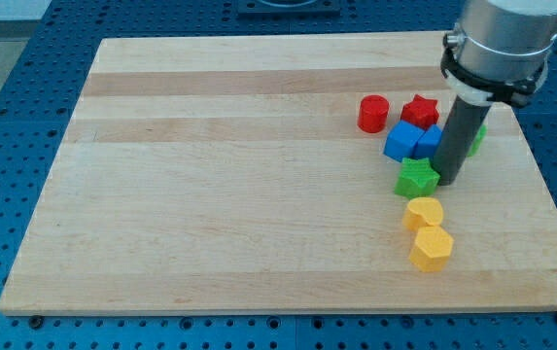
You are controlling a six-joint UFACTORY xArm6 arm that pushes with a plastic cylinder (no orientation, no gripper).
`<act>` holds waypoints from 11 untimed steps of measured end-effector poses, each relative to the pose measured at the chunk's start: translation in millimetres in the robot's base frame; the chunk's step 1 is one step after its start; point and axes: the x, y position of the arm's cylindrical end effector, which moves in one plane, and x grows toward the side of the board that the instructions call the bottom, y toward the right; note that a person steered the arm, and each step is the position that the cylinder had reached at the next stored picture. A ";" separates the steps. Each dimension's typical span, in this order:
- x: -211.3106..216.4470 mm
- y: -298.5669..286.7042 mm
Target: Adjust blue blocks and green star to form a vertical line
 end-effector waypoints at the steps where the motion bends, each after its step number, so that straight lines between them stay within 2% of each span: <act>1: 0.0 -8.8; 3: -13.9 10.2; 4: -45.8 -1.7; 5: -49.6 -40.0; 7: -34.0 -46.2; 8: -30.4 -69.8; 11: -10.9 -71.4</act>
